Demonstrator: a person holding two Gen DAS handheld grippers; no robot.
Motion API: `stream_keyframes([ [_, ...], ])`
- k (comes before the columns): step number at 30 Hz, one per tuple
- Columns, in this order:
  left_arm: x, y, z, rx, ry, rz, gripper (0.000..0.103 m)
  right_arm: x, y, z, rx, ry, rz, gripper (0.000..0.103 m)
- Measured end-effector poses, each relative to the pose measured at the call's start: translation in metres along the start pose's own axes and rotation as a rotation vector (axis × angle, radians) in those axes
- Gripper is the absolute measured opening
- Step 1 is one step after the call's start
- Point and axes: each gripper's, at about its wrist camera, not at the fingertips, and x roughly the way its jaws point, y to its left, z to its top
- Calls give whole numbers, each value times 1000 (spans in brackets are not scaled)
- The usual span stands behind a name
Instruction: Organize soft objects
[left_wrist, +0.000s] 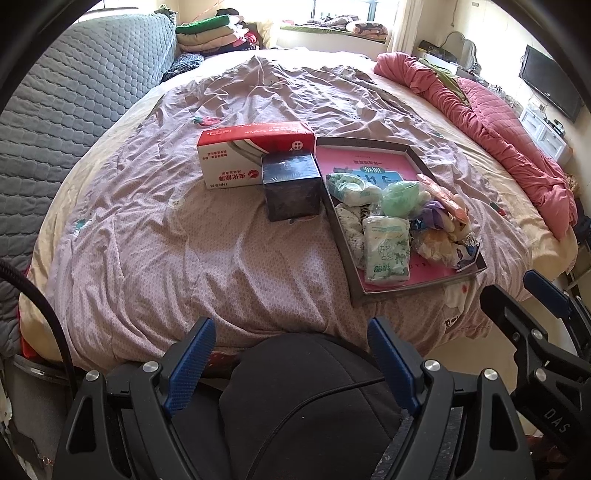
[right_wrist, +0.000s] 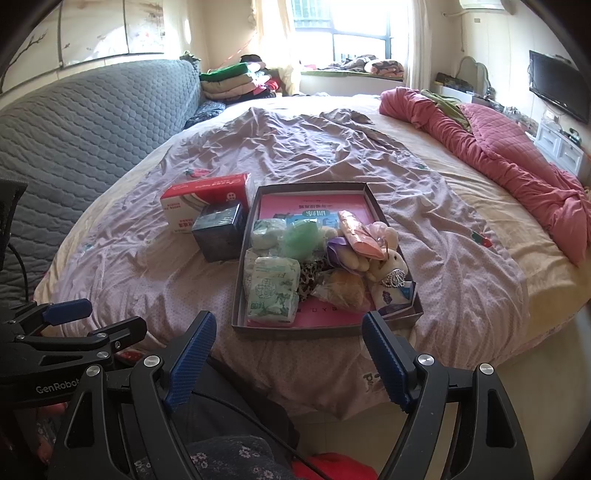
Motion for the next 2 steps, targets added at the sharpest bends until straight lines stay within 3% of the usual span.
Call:
stream_keyframes([
  [2,1,1,0,-5,-1,-7,84,0,0,0,1,2,3,82],
])
